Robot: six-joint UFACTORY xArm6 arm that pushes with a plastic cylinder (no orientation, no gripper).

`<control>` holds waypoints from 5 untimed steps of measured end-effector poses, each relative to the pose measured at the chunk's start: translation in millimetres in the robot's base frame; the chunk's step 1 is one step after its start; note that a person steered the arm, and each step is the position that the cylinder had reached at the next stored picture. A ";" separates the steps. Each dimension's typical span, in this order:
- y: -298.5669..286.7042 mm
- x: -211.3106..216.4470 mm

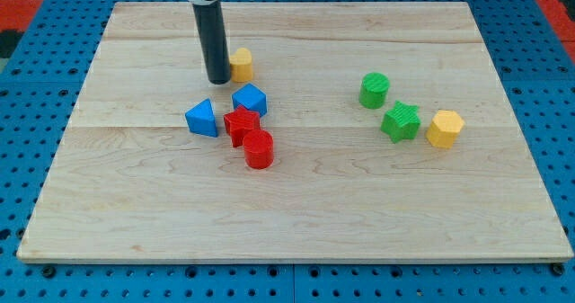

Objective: Group up the green circle and yellow heart at the top left side of the green star

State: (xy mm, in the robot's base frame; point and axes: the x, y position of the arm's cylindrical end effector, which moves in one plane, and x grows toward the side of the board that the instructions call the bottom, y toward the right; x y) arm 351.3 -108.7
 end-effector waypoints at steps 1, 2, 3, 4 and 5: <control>-16.6 -26.2; 63.8 -6.6; 148.5 26.2; 111.3 -7.7; 132.6 -40.6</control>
